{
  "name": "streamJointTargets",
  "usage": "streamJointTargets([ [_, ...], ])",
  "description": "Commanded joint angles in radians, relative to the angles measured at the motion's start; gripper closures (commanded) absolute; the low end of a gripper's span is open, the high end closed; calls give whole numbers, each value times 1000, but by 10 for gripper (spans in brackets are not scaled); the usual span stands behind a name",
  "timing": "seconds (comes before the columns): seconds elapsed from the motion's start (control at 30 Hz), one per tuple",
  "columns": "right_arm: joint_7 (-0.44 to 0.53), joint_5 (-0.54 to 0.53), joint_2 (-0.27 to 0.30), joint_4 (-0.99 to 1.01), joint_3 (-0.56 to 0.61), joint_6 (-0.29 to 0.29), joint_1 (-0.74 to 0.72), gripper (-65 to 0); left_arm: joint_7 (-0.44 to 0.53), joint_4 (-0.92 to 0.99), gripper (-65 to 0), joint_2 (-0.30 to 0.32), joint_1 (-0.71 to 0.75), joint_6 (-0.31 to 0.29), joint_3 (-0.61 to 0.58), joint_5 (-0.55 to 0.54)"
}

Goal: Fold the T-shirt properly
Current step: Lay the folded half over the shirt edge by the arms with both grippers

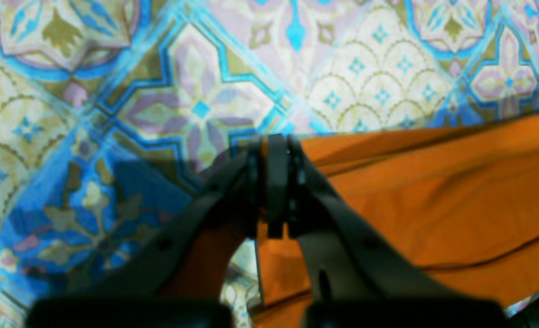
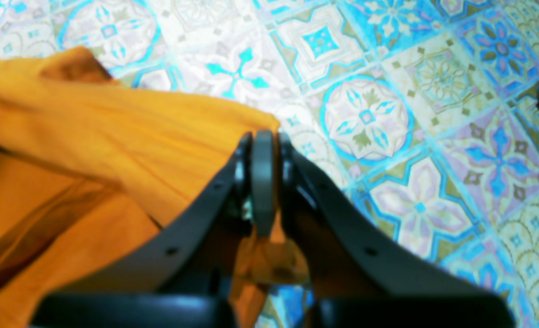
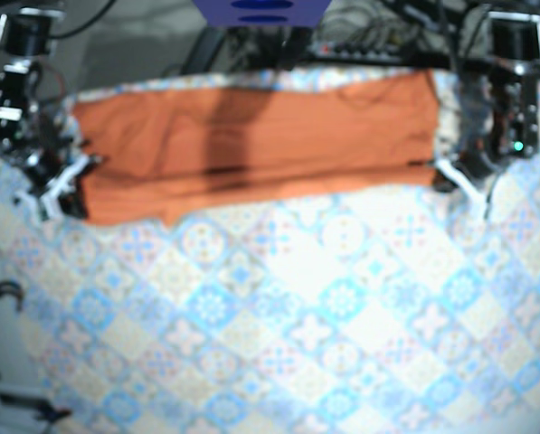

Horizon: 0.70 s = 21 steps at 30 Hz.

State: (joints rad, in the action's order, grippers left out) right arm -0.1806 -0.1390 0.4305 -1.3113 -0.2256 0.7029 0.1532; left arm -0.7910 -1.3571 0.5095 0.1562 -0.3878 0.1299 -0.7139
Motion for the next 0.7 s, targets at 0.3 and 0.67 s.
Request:
streamJointTargets([
  [0.3,60,-18,21,-20,-11,-5,49,0,18,-15,0,19,-4,-4,9,-8],
  [0.67,60,-18,21,-18,-11,-5,50,0,43,-15,0,34,13,-24,7,60],
])
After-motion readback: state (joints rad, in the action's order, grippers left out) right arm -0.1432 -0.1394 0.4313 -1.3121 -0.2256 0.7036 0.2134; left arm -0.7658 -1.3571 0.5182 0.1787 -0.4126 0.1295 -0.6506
